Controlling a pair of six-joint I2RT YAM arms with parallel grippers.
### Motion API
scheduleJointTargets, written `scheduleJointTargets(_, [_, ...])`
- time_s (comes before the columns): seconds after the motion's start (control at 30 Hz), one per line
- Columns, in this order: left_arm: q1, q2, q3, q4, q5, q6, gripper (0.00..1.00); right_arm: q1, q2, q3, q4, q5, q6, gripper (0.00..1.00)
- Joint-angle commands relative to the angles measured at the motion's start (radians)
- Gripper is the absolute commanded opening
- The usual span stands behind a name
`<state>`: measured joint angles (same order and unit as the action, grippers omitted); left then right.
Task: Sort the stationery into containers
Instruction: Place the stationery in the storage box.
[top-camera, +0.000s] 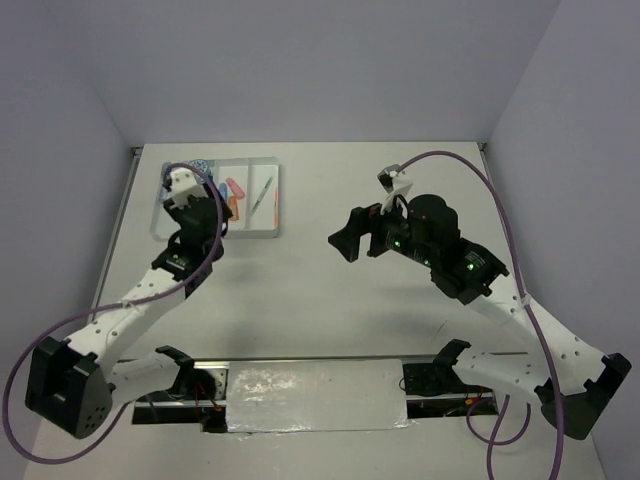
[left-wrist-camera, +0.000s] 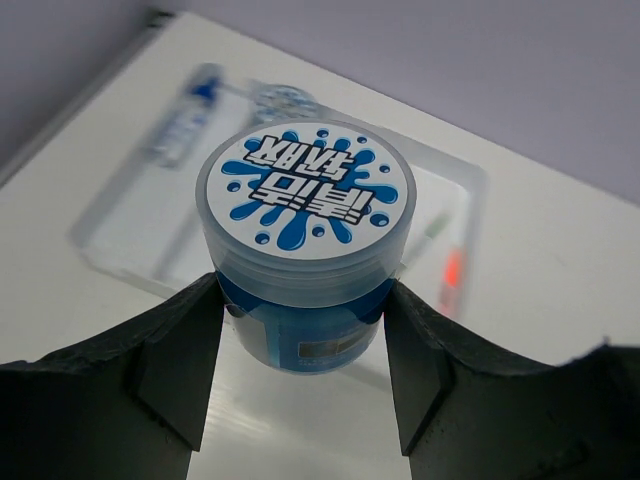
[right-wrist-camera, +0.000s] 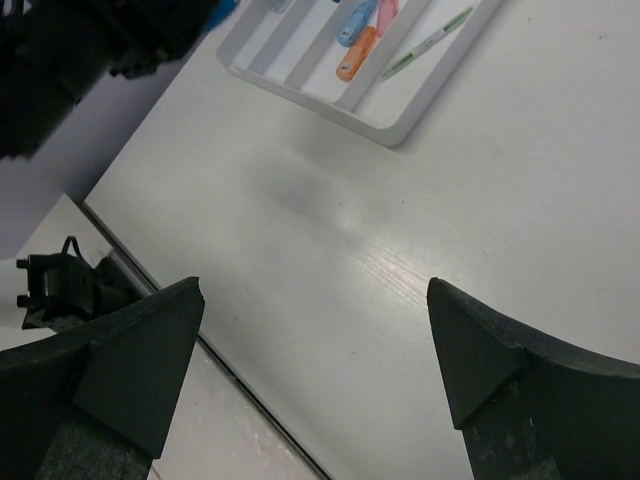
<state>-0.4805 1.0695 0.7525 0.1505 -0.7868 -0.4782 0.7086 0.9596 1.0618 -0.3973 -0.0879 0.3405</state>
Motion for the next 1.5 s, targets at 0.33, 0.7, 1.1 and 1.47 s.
scheduleJointTargets(0.33, [0.378, 0.415, 0.192, 0.25, -0.032, -0.008, 0.0, -0.012, -0.062, -0.037, 0.011, -0.067, -0.077, 1.0])
scheduleJointTargets(0.7, [0.398, 0.642, 0.283, 0.346, 0.055, -0.007, 0.0, -0.017, -0.032, -0.057, 0.026, -0.111, -0.098, 1.0])
scheduleJointTargets(1.1, [0.399, 0.756, 0.303, 0.346, 0.1, -0.036, 0.0, -0.017, -0.022, -0.063, 0.034, -0.139, -0.104, 1.0])
scheduleJointTargets(1.47, [0.396, 0.768, 0.349, 0.235, 0.101, -0.079, 0.02, -0.018, -0.012, -0.049, 0.031, -0.147, -0.107, 1.0])
